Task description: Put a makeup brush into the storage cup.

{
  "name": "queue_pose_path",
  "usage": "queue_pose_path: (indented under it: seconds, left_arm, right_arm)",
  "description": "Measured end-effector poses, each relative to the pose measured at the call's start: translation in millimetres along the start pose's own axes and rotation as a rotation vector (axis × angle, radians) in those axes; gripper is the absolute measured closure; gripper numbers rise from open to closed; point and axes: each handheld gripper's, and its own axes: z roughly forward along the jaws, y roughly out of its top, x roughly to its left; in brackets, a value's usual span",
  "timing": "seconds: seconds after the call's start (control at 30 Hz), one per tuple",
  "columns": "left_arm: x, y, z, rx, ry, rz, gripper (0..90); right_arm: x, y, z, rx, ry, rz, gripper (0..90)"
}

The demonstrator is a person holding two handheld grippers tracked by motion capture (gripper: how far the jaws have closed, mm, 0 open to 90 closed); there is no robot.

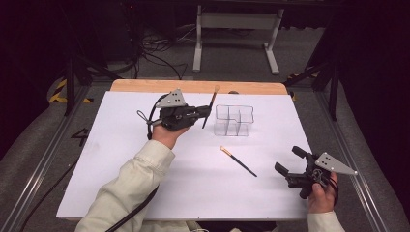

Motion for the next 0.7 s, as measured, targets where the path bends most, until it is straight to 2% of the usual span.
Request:
queue_pose_path:
  seconds: [0.27, 0.7]
  left_arm:
    - [9.8, 1.8, 11.0, -0.018, 0.003, -0.037, 83.3]
    - [9.7, 5.7, 33.4, -0.046, 0.009, -0.067, 83.3]
  right_arm:
    - [0.0, -0.3, -1.8, 0.000, -0.003, 0.001, 0.2]
    - [0.4, -1.5, -7.3, -0.005, -0.008, 0.005, 0.2]
